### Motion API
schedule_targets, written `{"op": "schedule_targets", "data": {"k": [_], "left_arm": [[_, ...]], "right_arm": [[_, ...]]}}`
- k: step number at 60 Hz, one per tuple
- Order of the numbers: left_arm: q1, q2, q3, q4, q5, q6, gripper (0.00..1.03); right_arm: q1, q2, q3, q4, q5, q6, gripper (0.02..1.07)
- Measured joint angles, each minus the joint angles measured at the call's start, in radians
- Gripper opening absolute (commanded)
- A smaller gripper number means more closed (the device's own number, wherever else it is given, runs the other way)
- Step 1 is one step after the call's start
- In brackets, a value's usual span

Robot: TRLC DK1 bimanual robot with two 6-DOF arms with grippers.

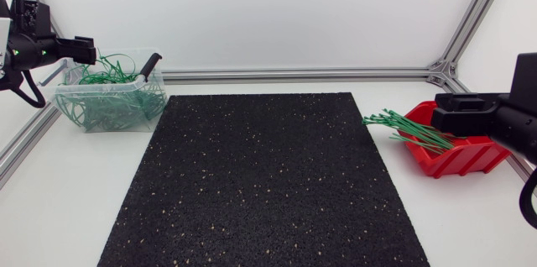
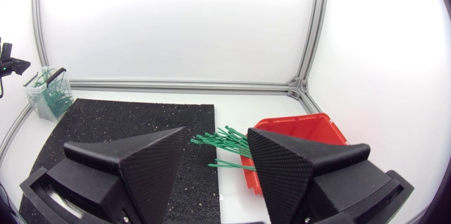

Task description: Take a green cable tie from the red box, thread the tail through the head to close it, then place it in the transparent bin on the left.

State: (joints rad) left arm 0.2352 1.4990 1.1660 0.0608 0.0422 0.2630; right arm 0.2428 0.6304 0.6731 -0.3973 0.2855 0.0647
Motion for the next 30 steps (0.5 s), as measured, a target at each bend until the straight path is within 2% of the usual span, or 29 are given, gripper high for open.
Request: {"op": "schedule_targets", "data": {"k": [22, 30], "left_arm": [[-0.048, -0.234, -0.227, -0.002, -0.024, -0.002, 0.99], [-0.058, -0.333, -0.324, -0.004, -0.025, -0.01, 0.99]], "right_arm": [[-0.024, -0.209, -0.149, 0.032, -0.009, -0.043, 0.68], [-0.05, -0.267, -0.21, 0.075, -0.042, -0.044, 0.68]]}}
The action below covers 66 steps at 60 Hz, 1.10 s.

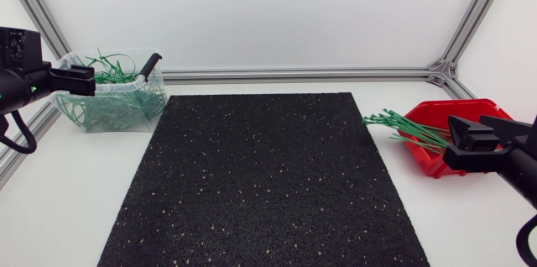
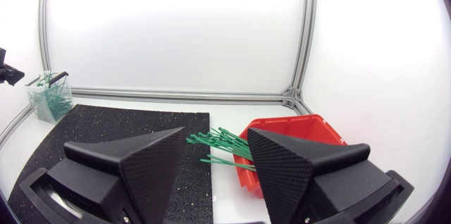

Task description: Take a green cable tie from the red box, thread the tail through the head to close it, then place it in the transparent bin on the left.

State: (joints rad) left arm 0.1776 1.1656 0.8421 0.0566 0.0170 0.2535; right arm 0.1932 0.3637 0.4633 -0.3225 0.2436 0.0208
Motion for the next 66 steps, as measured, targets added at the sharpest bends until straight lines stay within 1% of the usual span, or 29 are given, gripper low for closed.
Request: {"op": "schedule_targets", "data": {"k": [13, 31, 47, 66], "left_arm": [[-0.025, -0.182, -0.134, -0.001, 0.0, -0.026, 0.99], [-0.084, -0.36, -0.323, 0.0, 0.001, -0.079, 0.99], [-0.096, -0.514, -0.446, -0.01, 0.002, -0.103, 0.99], [-0.107, -0.713, -0.575, -0.041, 0.011, -0.13, 0.99]], "right_arm": [[-0.048, -0.092, -0.117, 0.081, -0.064, 0.0, 0.68], [-0.117, -0.225, -0.28, 0.198, -0.153, -0.004, 0.68], [-0.176, -0.336, -0.419, 0.297, -0.23, -0.007, 0.67], [-0.189, -0.358, -0.441, 0.307, -0.24, -0.007, 0.67]]}}
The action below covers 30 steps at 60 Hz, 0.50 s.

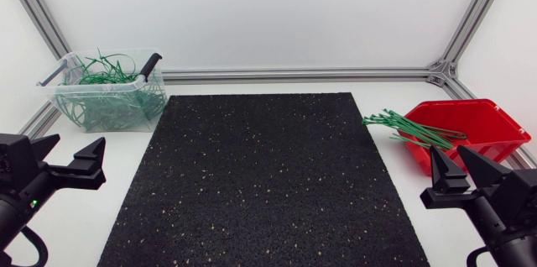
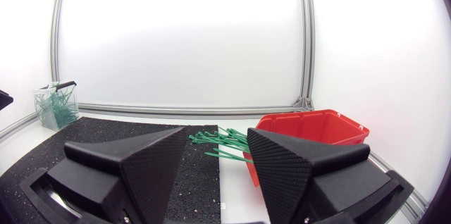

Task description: Take a green cable tie from the red box, thread the tail through the head to close it, then place it in the transparent bin on the left.

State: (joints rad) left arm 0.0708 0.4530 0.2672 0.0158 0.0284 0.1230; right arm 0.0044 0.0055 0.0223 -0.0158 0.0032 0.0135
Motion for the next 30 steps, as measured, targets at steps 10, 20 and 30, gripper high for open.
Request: {"op": "schedule_targets", "data": {"k": [10, 20, 30], "left_arm": [[-0.013, -0.087, -0.045, 0.0, -0.002, -0.02, 0.99], [-0.026, -0.175, -0.097, -0.006, -0.005, -0.043, 0.99], [-0.04, -0.27, -0.149, -0.011, -0.01, -0.058, 0.99]], "right_arm": [[0.0, 0.0, 0.0, 0.0, 0.0, 0.0, 0.67], [0.0, 0.0, 0.0, 0.0, 0.0, 0.0, 0.67], [0.0, 0.0, 0.0, 0.0, 0.0, 0.0, 0.67]]}}
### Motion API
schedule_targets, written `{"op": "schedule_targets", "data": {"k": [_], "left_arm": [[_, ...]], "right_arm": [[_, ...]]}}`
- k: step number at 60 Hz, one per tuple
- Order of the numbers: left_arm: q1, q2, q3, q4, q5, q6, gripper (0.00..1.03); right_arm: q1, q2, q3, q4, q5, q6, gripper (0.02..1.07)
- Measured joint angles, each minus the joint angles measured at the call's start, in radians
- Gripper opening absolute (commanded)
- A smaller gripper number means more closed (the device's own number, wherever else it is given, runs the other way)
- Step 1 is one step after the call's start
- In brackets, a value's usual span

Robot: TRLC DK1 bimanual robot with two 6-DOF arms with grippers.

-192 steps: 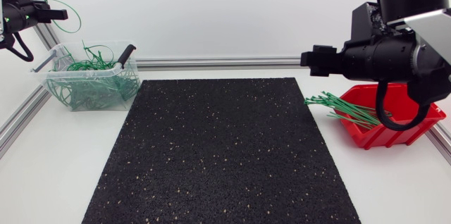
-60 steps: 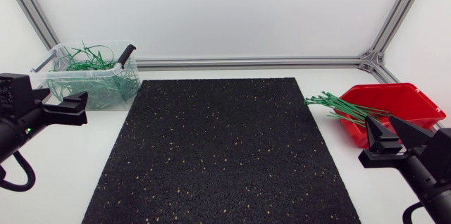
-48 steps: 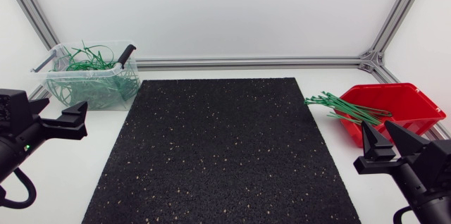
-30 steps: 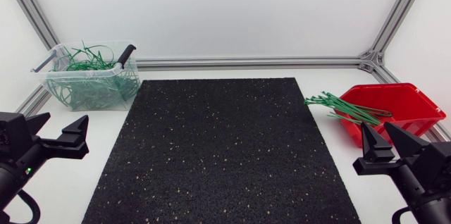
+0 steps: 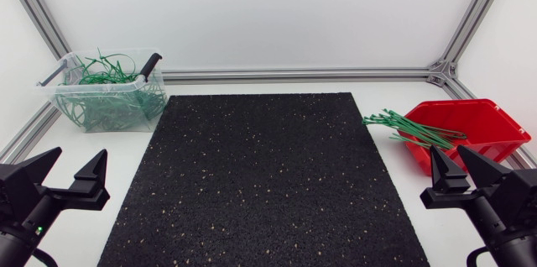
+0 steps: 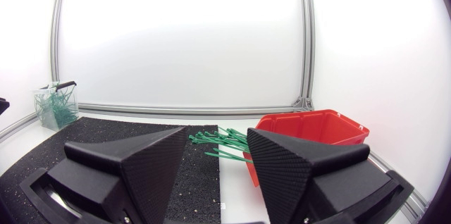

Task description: Take a green cable tie from the red box, thread the tail through the head to close it, then place it in the transparent bin on the left.

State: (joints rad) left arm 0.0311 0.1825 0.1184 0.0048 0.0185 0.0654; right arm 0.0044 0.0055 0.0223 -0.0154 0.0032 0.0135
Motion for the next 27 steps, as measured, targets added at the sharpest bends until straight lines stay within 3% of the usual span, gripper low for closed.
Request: {"op": "schedule_targets", "data": {"k": [27], "left_arm": [[-0.021, -0.175, -0.076, 0.001, -0.017, -0.041, 0.99]], "right_arm": [[0.0, 0.0, 0.0, 0.0, 0.0, 0.0, 0.67]]}}
